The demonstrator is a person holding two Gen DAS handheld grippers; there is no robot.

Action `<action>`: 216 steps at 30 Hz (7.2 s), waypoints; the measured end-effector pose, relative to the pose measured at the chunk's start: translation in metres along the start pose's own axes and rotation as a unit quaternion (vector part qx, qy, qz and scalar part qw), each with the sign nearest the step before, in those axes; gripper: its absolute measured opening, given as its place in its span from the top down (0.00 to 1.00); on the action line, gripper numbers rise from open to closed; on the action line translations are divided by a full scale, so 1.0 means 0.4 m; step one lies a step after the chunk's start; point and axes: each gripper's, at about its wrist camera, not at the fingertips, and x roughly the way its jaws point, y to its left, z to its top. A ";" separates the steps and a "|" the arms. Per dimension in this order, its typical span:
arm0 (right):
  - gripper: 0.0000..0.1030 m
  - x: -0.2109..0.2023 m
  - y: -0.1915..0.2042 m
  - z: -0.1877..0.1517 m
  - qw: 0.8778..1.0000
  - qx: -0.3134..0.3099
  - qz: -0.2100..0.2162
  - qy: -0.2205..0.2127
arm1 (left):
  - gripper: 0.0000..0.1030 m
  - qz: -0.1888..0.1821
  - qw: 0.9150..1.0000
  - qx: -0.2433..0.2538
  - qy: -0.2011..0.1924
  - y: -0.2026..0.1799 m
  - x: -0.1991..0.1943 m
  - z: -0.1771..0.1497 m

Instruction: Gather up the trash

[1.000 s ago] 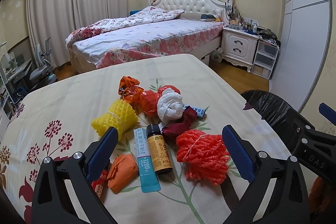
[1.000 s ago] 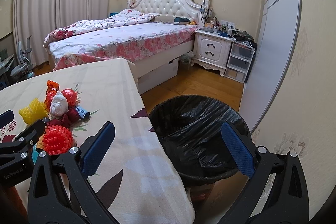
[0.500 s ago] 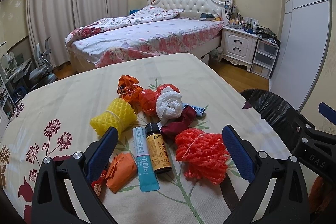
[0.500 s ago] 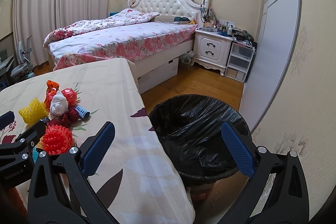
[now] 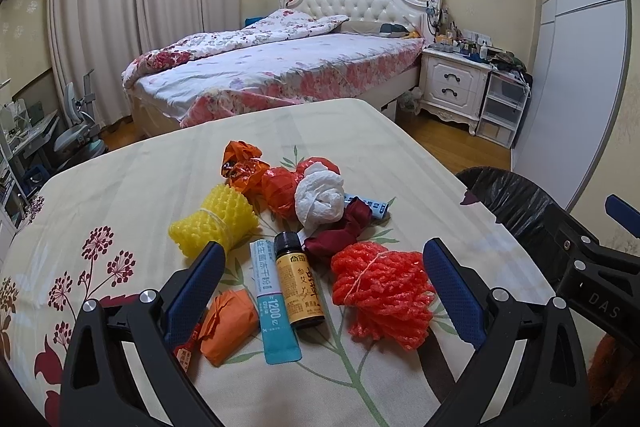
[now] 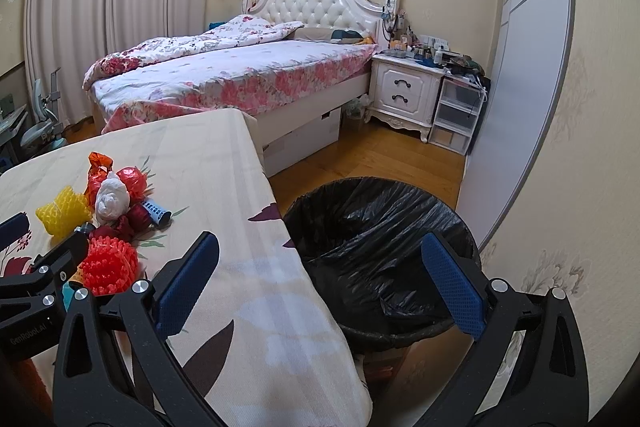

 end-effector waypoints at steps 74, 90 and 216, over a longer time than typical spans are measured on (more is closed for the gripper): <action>0.31 -0.018 0.258 0.006 0.990 -0.075 0.114 0.036 | 0.76 0.038 0.995 -0.030 0.083 0.299 -0.019 -0.108; 0.48 0.043 0.338 -0.046 0.977 -0.108 0.160 0.091 | 0.76 0.044 0.996 -0.037 0.072 0.304 -0.004 -0.090; 0.41 0.095 0.048 0.061 0.999 0.014 0.033 0.023 | 0.25 0.012 0.999 0.021 0.028 0.060 0.072 0.088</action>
